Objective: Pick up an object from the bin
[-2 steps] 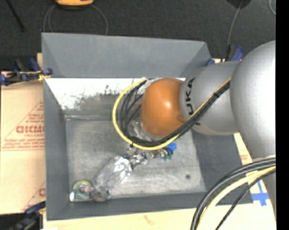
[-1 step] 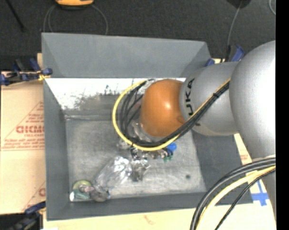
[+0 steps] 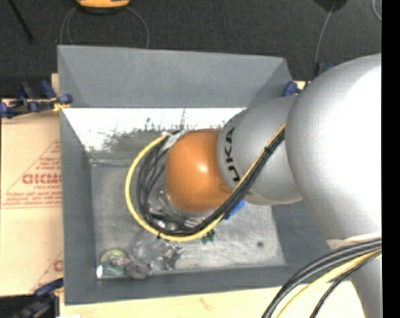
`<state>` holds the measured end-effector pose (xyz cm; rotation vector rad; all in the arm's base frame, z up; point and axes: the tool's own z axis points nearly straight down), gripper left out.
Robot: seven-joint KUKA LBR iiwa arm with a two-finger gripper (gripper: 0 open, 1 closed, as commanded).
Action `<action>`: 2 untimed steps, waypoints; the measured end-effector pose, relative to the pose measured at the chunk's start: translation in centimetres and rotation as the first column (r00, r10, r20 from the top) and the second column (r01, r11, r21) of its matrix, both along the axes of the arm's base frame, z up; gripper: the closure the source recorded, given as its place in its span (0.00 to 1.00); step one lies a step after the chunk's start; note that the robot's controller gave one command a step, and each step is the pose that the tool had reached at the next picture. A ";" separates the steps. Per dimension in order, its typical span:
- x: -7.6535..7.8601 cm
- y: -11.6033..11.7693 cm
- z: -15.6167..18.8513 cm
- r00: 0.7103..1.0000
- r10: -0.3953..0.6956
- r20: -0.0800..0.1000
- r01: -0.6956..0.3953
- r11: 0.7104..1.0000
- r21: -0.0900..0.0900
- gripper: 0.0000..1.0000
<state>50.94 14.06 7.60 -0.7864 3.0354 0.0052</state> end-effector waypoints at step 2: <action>3.0 -2.2 1.8 0.992 0.129 -0.001 -0.129 0.992 -0.005 0.00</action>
Offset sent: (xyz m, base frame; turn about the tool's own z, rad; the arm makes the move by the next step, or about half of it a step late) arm 0.0200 -0.0362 0.0314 0.0417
